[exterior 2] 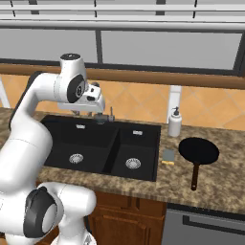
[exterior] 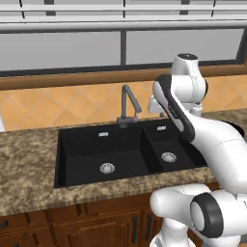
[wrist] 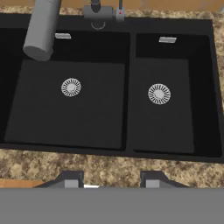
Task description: Pick the pan and sponge and place them into the sink. Then turn on the water.
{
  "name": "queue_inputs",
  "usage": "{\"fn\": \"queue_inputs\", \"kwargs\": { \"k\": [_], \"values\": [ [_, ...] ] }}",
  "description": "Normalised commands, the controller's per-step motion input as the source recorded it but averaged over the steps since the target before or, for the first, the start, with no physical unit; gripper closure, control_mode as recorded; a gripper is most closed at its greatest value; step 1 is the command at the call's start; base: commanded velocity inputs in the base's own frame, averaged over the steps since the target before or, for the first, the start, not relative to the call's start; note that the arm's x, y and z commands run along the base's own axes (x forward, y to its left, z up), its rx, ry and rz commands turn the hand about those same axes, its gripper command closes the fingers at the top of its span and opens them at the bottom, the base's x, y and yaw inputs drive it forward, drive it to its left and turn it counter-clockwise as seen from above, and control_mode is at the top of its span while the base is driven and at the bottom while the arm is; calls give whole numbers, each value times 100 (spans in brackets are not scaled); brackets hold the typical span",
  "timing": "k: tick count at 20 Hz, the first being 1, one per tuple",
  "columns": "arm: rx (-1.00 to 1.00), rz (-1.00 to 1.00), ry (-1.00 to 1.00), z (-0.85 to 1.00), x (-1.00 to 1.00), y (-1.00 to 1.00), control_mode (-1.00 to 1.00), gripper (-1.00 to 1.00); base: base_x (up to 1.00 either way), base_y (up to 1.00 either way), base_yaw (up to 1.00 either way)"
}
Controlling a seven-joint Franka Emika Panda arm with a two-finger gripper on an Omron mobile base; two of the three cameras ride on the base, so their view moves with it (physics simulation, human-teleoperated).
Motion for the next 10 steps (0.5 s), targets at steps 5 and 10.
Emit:
{"fn": "queue_inputs", "kwargs": {
  "k": [5, 10],
  "values": [
    [0, 0, -2, 0, -39, -4, -100, -100, 0, 0, 0],
    [0, -1, 1, -6, -72, -16, -100, -100, 0, 0, 0]
  ]
}}
